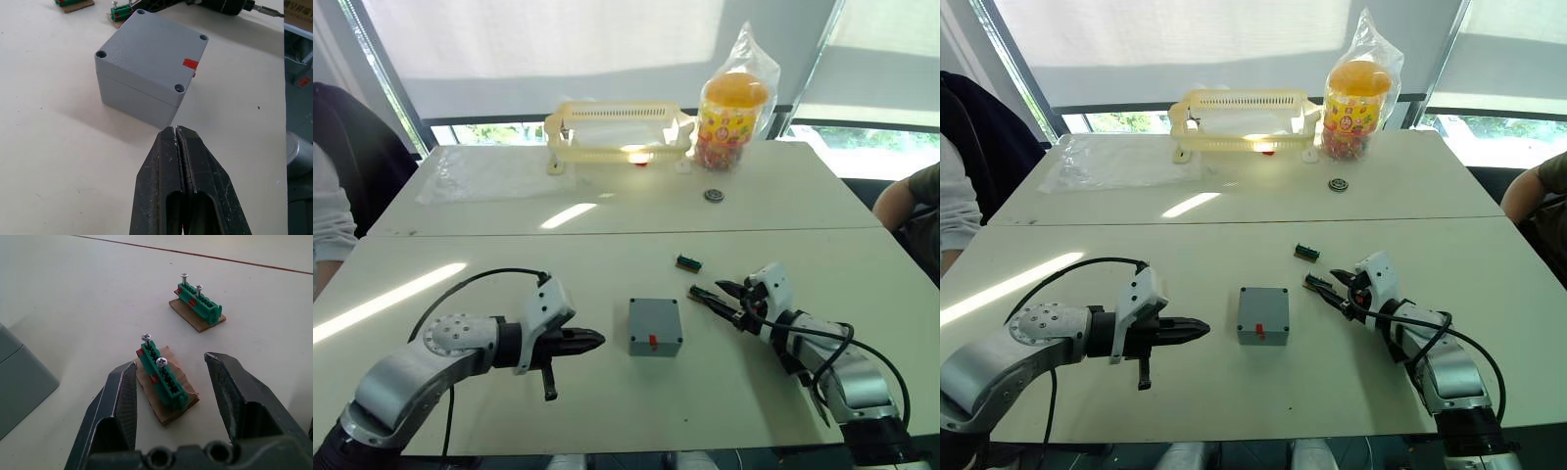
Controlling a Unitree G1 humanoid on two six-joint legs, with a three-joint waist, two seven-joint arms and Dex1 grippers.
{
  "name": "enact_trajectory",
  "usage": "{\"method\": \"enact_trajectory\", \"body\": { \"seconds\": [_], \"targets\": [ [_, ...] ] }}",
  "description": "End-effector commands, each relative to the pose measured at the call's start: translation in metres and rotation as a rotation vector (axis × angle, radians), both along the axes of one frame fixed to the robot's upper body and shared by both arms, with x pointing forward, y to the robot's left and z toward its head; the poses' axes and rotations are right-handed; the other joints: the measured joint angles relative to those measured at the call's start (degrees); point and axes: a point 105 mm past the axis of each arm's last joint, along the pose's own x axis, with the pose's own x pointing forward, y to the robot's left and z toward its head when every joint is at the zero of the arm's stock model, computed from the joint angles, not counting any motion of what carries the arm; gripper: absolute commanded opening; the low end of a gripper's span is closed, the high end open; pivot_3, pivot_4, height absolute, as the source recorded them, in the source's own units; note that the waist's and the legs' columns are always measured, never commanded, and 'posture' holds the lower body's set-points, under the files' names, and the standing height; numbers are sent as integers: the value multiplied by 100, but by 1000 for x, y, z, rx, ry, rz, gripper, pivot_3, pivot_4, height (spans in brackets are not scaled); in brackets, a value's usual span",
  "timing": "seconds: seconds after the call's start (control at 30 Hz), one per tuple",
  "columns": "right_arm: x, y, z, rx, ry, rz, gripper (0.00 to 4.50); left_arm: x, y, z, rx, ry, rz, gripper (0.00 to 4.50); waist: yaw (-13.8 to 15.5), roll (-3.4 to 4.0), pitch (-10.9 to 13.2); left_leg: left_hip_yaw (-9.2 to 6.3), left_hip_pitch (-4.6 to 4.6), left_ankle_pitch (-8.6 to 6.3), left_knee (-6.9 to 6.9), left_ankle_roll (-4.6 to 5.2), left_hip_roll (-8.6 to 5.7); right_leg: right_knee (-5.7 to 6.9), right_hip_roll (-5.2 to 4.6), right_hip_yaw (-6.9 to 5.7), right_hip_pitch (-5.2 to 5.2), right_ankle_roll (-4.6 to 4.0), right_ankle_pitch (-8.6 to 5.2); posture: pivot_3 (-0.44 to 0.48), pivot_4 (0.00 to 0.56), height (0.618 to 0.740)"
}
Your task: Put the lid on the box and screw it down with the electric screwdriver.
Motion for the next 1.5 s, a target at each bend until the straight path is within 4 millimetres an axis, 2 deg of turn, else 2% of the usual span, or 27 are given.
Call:
{"method": "enact_trajectory", "body": {
  "seconds": [0.03,0.17,0.2,0.23,0.33,0.53,0.87,1.1,1.13,1.27,1.5],
  "targets": [
    [4,3,10,0,-44,18,2384,0,-2,6,-3,-38,-10,0,-2,0,0,0,0,0,0,0,0,0,0,0,0,0,0,0,150,740],
    [6,3,10,-3,-45,22,2384,0,-2,5,0,-39,-6,0,0,0,0,0,0,0,0,0,0,0,0,0,0,0,0,0,150,740],
    [7,4,10,-4,-45,24,1867,0,-1,5,1,-39,-6,0,0,0,0,0,0,0,0,0,0,0,0,0,0,0,0,0,150,740],
    [7,4,9,-9,-42,28,1560,-1,-1,4,4,-39,-6,0,-1,0,0,0,0,0,0,0,0,0,0,0,0,0,0,0,150,740],
    [7,5,6,-15,-36,34,31,-1,-1,4,9,-42,-5,0,-3,0,0,1,0,0,0,0,0,0,0,0,1,0,0,0,150,740],
    [6,3,8,-14,-45,25,31,0,1,5,10,-48,3,0,0,0,0,0,0,0,1,0,0,0,0,0,1,0,0,0,150,740],
    [0,0,48,6,-160,-18,31,3,4,13,-13,-49,-6,0,3,2,1,-1,0,0,0,0,0,1,0,0,-1,0,0,0,150,740],
    [-9,12,73,30,-211,0,31,11,10,23,-32,-50,-8,0,0,4,3,0,0,0,0,0,0,1,0,0,-1,0,0,0,150,740],
    [-16,25,75,41,-202,57,31,10,12,26,-35,-45,-18,0,2,5,3,-1,-1,0,0,0,0,1,0,0,-2,0,0,0,150,740],
    [-33,61,68,47,-160,194,31,10,19,28,-15,-37,-29,0,-17,5,4,-2,-1,0,-2,0,2,2,2,0,-4,0,0,0,150,740],
    [-40,66,48,23,-110,220,31,11,22,24,0,-38,-6,0,11,4,7,-1,-4,0,0,0,0,-3,-4,0,-2,-1,-1,0,150,740]
  ]
}}
